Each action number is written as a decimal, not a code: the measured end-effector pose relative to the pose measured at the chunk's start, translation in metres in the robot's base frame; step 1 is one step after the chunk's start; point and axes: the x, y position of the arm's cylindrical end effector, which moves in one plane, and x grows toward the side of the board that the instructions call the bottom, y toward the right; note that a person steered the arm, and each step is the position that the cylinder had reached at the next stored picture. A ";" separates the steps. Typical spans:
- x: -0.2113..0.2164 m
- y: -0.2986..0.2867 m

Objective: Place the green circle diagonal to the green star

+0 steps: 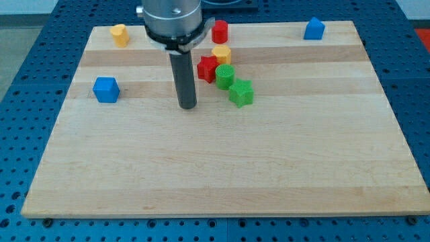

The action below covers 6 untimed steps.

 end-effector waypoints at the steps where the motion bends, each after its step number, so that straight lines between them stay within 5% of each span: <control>1: -0.025 0.001; 6: -0.058 0.108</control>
